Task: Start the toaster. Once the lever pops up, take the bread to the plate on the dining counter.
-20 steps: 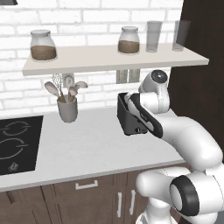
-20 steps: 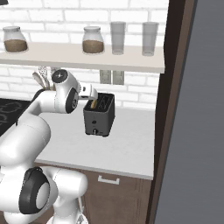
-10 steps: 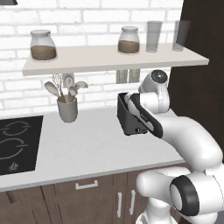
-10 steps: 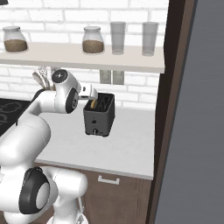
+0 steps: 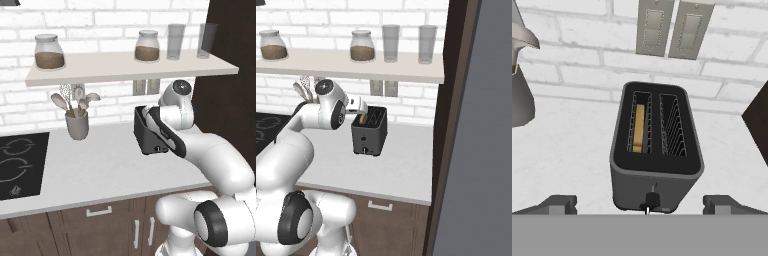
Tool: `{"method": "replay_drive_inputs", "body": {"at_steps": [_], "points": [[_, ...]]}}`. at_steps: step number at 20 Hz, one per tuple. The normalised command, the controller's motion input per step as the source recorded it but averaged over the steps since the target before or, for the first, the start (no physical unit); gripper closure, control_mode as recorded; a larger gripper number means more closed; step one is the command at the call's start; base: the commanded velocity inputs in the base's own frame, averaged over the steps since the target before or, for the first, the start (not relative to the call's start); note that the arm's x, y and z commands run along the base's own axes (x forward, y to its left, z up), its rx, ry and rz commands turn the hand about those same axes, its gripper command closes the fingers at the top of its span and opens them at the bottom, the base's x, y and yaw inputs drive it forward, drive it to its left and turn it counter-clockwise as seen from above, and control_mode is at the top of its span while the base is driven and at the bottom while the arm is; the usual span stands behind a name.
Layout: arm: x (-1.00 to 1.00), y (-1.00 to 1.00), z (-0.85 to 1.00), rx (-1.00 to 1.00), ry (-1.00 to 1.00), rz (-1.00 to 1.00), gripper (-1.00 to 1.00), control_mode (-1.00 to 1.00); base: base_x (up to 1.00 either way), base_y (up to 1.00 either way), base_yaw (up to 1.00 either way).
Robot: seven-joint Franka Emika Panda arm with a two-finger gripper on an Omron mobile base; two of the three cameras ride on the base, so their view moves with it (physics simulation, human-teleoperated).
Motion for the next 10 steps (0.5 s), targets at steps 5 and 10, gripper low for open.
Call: {"method": "replay_drive_inputs", "body": {"at_steps": [5, 10], "points": [[0.0, 0.0, 0.0, 0.0, 0.0, 0.0, -1.0, -1.0, 0.0, 0.0, 0.0], [0.0, 0.0, 0.0, 0.0, 0.0, 0.0, -1.0, -1.0, 0.0, 0.0, 0.0]]}}
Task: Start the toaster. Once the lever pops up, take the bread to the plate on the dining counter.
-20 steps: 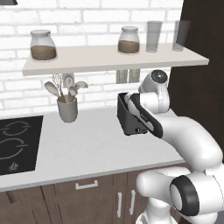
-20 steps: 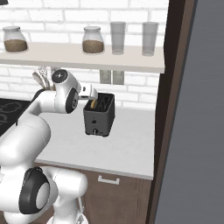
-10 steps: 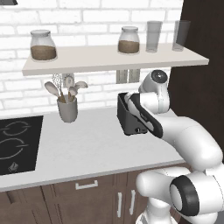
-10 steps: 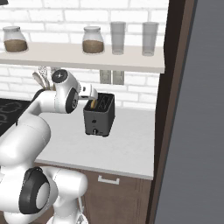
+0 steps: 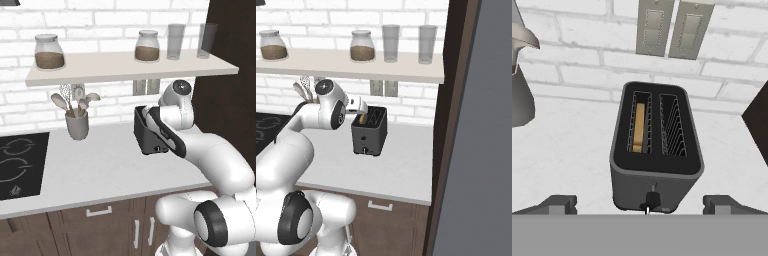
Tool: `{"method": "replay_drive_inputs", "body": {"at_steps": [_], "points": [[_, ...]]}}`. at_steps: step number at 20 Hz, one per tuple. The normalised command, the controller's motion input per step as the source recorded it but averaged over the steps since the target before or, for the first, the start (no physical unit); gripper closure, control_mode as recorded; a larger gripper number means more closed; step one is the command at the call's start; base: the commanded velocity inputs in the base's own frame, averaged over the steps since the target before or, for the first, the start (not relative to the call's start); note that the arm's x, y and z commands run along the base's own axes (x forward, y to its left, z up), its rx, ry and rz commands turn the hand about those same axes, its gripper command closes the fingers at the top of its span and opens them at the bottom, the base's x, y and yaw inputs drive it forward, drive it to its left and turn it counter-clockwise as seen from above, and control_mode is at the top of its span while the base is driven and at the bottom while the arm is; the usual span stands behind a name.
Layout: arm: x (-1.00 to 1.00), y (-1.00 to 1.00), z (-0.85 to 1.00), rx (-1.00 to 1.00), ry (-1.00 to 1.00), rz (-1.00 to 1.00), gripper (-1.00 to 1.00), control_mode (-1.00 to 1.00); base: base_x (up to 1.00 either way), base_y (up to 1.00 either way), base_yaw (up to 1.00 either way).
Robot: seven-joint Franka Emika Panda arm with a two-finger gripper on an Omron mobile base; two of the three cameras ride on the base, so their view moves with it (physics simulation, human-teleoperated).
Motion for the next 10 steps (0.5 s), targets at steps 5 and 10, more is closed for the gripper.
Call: {"method": "replay_drive_inputs", "body": {"at_steps": [5, 10], "points": [[0.0, 0.0, 0.0, 0.0, 0.0, 0.0, -1.0, -1.0, 0.0, 0.0, 0.0], [0.0, 0.0, 0.0, 0.0, 0.0, 0.0, -1.0, -1.0, 0.0, 0.0, 0.0]]}}
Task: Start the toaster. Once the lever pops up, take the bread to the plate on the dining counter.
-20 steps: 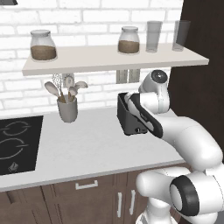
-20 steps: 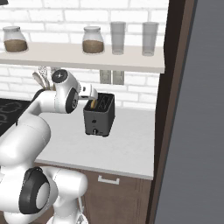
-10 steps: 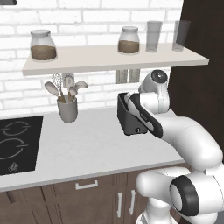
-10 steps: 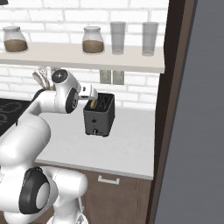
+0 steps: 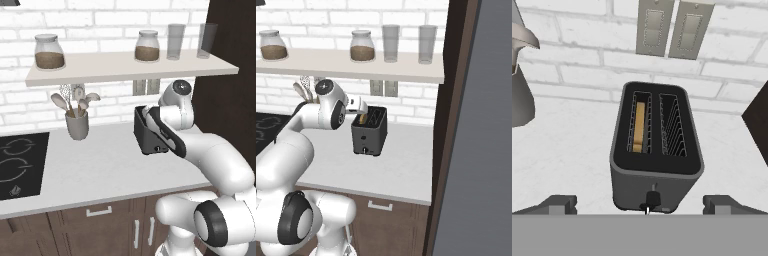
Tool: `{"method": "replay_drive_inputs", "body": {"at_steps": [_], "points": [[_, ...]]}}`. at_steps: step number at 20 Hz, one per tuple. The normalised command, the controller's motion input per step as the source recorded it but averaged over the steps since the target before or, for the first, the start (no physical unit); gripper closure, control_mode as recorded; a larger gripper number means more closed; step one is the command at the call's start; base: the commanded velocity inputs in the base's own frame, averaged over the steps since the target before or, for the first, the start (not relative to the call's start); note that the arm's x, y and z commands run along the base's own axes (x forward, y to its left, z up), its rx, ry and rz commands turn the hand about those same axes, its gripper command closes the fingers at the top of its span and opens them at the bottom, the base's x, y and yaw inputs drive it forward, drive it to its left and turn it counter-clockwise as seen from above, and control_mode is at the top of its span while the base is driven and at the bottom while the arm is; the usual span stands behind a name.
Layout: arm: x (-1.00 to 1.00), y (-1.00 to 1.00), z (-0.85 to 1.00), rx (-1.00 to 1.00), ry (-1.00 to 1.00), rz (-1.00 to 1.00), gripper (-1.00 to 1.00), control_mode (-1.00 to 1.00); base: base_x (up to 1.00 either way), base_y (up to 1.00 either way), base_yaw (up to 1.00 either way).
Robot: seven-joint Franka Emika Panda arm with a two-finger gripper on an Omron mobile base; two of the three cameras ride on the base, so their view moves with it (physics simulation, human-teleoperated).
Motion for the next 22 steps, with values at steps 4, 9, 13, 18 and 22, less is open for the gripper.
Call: {"method": "replay_drive_inputs", "body": {"at_steps": [4, 9, 13, 18, 22], "points": [[0.0, 0.0, 0.0, 0.0, 0.0, 0.0, -1.0, -1.0, 0.0, 0.0, 0.0], [0.0, 0.0, 0.0, 0.0, 0.0, 0.0, -1.0, -1.0, 0.0, 0.0, 0.0], [0.0, 0.0, 0.0, 0.0, 0.0, 0.0, -1.0, -1.0, 0.0, 0.0, 0.0], [0.0, 0.0, 0.0, 0.0, 0.0, 0.0, -1.0, -1.0, 0.0, 0.0, 0.0], [0.0, 0.0, 0.0, 0.0, 0.0, 0.0, -1.0, -1.0, 0.0, 0.0, 0.0]]}}
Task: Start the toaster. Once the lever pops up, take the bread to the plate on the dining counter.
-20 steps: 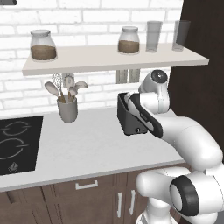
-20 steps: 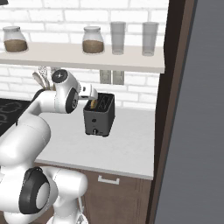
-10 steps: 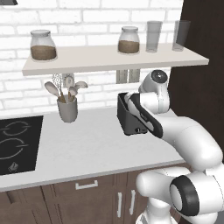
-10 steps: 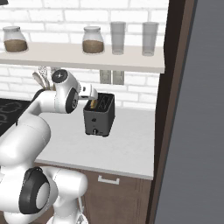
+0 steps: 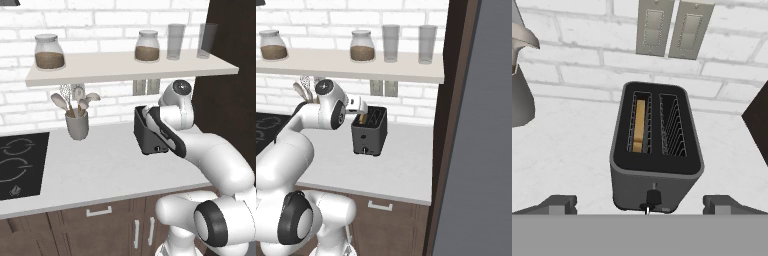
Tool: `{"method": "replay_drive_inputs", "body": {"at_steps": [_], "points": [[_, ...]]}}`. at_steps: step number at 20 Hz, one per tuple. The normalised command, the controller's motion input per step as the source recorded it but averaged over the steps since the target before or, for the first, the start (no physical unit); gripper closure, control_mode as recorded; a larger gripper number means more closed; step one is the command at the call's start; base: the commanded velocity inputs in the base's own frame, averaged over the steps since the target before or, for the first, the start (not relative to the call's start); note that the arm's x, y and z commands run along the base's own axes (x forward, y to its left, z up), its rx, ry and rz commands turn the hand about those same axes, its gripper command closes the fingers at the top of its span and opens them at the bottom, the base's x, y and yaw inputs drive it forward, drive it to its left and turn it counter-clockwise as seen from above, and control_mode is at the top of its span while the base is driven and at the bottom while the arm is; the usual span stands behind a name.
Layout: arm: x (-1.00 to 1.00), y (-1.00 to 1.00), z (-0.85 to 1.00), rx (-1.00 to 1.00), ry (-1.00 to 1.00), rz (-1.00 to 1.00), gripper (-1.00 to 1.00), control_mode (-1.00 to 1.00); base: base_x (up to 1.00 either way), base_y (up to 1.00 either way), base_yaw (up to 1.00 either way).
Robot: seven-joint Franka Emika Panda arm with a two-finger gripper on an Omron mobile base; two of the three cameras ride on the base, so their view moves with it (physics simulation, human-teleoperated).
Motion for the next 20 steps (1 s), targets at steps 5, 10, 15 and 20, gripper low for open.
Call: {"method": "replay_drive_inputs", "body": {"at_steps": [5, 10, 15, 20], "points": [[0.0, 0.0, 0.0, 0.0, 0.0, 0.0, -1.0, -1.0, 0.0, 0.0, 0.0], [0.0, 0.0, 0.0, 0.0, 0.0, 0.0, -1.0, -1.0, 0.0, 0.0, 0.0], [0.0, 0.0, 0.0, 0.0, 0.0, 0.0, -1.0, -1.0, 0.0, 0.0, 0.0], [0.0, 0.0, 0.0, 0.0, 0.0, 0.0, -1.0, -1.0, 0.0, 0.0, 0.0]]}}
